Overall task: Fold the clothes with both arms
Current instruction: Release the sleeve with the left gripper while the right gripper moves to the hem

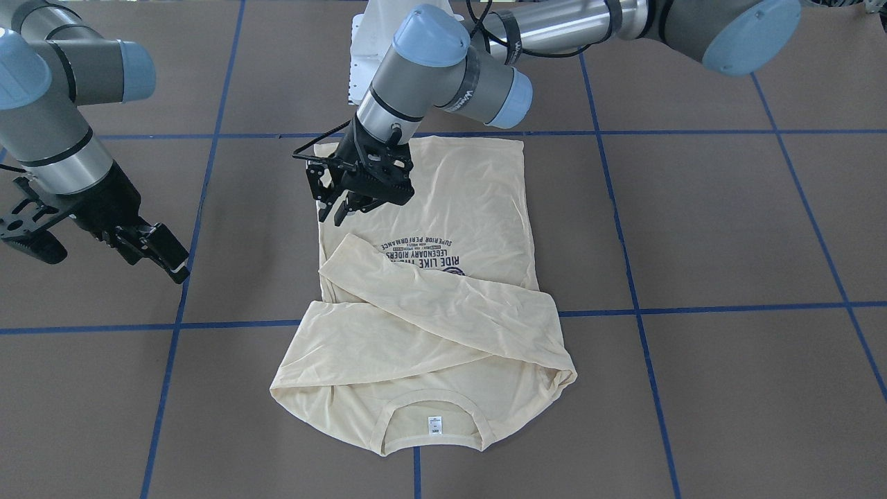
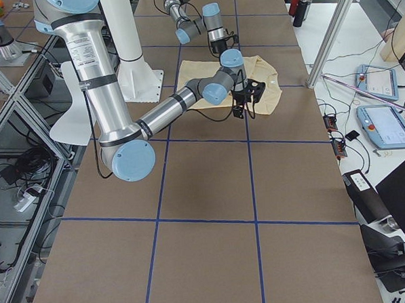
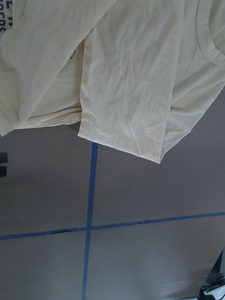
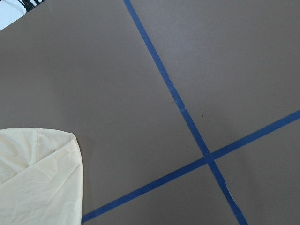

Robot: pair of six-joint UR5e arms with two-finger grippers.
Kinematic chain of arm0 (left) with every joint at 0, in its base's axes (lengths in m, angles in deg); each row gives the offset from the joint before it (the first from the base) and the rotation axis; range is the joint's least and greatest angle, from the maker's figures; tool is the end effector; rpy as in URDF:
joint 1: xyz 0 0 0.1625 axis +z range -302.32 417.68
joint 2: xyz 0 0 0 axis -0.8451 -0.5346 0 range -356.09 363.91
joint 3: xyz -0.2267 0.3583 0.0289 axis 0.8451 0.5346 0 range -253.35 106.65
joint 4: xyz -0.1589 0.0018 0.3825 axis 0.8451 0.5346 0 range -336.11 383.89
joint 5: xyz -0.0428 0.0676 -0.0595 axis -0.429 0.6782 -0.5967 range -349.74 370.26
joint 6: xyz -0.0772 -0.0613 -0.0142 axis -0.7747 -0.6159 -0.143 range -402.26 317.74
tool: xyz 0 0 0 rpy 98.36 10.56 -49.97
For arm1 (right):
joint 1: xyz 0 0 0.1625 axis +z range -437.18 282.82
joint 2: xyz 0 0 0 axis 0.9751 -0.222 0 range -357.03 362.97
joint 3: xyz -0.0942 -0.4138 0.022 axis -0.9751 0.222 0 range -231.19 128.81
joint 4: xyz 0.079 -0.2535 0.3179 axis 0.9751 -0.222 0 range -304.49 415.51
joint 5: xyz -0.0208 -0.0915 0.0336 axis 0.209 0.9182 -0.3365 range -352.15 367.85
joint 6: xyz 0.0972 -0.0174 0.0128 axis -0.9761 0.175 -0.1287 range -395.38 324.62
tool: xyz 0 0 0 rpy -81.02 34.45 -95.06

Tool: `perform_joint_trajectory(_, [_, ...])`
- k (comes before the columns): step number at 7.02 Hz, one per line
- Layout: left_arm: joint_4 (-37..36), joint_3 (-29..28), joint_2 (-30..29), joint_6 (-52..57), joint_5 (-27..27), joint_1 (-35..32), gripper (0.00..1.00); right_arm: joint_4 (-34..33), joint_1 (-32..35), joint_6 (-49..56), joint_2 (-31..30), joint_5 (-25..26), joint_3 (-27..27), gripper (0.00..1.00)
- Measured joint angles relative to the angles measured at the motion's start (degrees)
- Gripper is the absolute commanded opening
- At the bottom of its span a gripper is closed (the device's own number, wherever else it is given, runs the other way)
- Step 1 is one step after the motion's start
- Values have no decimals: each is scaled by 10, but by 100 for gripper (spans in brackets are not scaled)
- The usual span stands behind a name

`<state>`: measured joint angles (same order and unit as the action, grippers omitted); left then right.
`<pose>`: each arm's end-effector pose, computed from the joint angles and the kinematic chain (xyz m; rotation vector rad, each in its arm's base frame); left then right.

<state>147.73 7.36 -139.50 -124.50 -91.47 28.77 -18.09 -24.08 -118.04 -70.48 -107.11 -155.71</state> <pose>0.5921 -0.4563 0.0657 0.2630 1.3415 -0.1707 -0.2818 -0.5273 0.3551 0.0564 -0.9227 0.5615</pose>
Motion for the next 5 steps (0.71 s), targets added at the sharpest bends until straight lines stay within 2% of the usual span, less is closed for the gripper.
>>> perform_joint_trajectory(2, [11,3,2,-16,1,1,77,0,-3,-9,6,0,0,99])
perform_joint_trajectory(3, [11,23,16,-18,-1,0,77,0,-13,-32,10,6,-2,99])
perform_joint_trajectory(5, [8,123,103,-14,-2,-5,76,0,-61,-92,11,46,-20,99])
